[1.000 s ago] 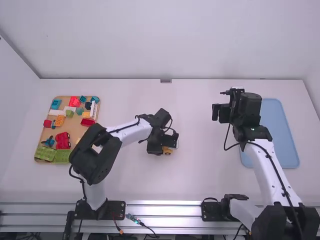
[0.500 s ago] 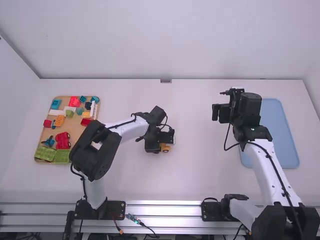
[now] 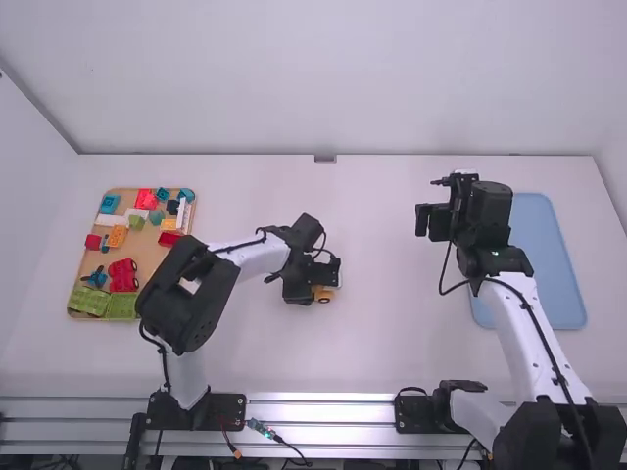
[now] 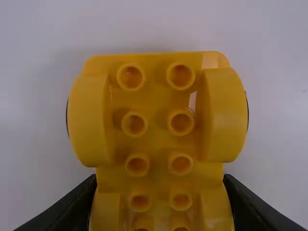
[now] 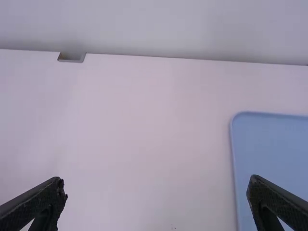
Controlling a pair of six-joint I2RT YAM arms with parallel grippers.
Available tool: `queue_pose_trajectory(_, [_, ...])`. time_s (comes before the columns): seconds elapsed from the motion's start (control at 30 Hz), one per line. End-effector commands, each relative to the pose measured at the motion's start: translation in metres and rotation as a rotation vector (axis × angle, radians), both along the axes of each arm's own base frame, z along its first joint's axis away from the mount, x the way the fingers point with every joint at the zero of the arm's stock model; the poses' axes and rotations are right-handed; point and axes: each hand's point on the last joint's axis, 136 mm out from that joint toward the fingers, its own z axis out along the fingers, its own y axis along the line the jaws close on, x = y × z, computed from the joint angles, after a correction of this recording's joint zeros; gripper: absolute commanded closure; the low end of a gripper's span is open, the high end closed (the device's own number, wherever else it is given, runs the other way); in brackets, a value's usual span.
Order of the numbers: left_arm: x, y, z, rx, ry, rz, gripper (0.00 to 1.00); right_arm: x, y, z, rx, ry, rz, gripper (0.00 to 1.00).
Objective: Assemble lego blocks to make yellow taxi
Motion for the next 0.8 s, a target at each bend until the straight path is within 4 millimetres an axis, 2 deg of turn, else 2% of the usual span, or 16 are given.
queue_pose_trajectory(0.0, [-0.013,0.004,-0.011,0.01,0.043,-0.015,0.68,0.003,0.0,0.016,0.003,-0.037,-0.001,0.01])
queue_pose_trajectory(0.07, [-0.014,0.008,-0.012,0.033,0.043,-0.012,0.44,0.003,0.0,0.016,0.003,-0.037,-0.001,0.01])
queue_pose_trajectory(0.13, [-0.012,0.011,-0.012,0.052,0.035,-0.009,0.29,0.003,0.0,0.016,0.003,-0.037,-0.001,0.01])
queue_pose_trajectory(0.2, [-0.009,0.015,-0.012,0.07,0.025,-0.001,0.06,0.003,0.0,0.016,0.003,-0.037,-0.001,0.01])
queue_pose_trajectory(0.23, [-0.008,0.015,-0.011,0.07,0.025,0.002,0.01,0.003,0.0,0.016,0.004,-0.037,-0.001,0.01])
queue_pose_trajectory(0.37, [-0.002,0.013,-0.006,0.066,0.014,0.009,0.01,0.003,0.0,0.016,0.003,-0.036,0.0,0.01])
queue_pose_trajectory(0.5, [0.001,0.013,0.01,0.094,0.038,0.005,0.01,0.003,0.001,0.016,0.003,-0.037,0.001,0.01])
queue_pose_trajectory(0.63, [-0.002,0.011,0.038,0.094,0.085,-0.069,0.01,0.003,0.0,0.016,0.003,-0.037,0.0,0.01])
queue_pose_trajectory(0.67, [0.002,0.012,0.052,0.089,0.086,-0.081,0.01,0.003,0.0,0.016,0.003,-0.037,0.0,0.0])
queue_pose_trajectory(0.77, [0.02,0.018,0.076,0.08,0.051,-0.027,0.01,0.003,0.0,0.016,0.004,-0.037,0.0,0.01])
